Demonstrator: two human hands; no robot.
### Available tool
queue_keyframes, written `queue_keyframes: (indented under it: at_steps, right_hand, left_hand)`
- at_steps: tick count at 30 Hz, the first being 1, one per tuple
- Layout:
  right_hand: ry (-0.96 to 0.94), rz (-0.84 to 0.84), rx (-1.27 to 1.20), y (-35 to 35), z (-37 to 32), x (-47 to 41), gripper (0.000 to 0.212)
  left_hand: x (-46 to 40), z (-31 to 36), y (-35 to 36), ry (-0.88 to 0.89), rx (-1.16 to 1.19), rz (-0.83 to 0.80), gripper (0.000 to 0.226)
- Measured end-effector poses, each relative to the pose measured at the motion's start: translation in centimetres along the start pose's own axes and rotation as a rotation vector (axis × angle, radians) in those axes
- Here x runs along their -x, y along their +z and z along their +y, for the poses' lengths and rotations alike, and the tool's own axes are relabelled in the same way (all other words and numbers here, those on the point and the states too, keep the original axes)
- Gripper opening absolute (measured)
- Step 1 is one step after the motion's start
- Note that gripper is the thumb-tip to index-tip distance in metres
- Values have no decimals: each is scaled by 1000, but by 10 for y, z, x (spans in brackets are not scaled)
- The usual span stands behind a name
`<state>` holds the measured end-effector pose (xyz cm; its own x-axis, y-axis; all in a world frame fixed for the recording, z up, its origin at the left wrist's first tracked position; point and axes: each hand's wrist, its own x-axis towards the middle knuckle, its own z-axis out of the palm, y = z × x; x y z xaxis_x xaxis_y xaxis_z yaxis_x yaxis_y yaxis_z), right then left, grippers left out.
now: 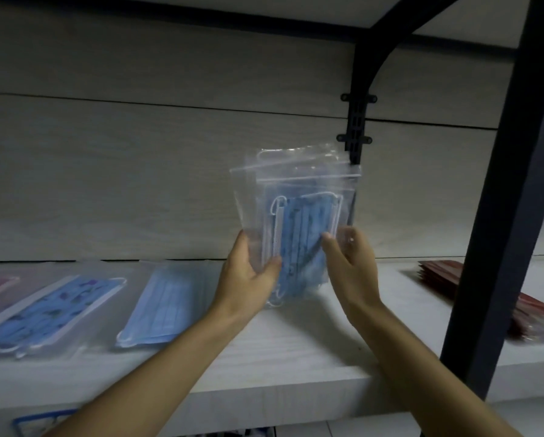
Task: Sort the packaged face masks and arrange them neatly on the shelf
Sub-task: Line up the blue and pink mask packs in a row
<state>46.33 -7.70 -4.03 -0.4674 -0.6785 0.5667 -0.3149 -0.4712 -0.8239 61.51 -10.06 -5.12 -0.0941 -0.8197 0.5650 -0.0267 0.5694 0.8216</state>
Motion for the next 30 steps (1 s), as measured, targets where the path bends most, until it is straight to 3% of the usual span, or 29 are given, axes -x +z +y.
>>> queue_keyframes:
  at_steps: [2, 6, 10, 13, 17, 21, 30]
  right_hand:
    - [-19, -16, -40, 0, 0, 1, 19]
    - [-91, -88, -59, -1, -1, 3, 17]
    - [-161, -142, 6, 0, 1, 2, 49]
    - [-177, -171, 52, -1, -5, 8, 60]
    - [-122, -130, -27, -1, -7, 7, 52]
    - [-73, -106, -131, 0, -6, 4, 29]
    - [-18, -89, -91, -1, -8, 3, 46]
  left_hand:
    - [1, 2, 0, -18, -22, 12, 38]
    - [3, 8, 1, -20, 7, 18, 36]
    - [8, 17, 1, 54, 33, -26, 33]
    - [11, 22, 1, 70, 69, -67, 29]
    - [9, 18, 1, 24, 77, -59, 34]
    - [7, 13, 2, -23, 21, -82, 22]
    - [6, 10, 6, 43, 33, -144, 48]
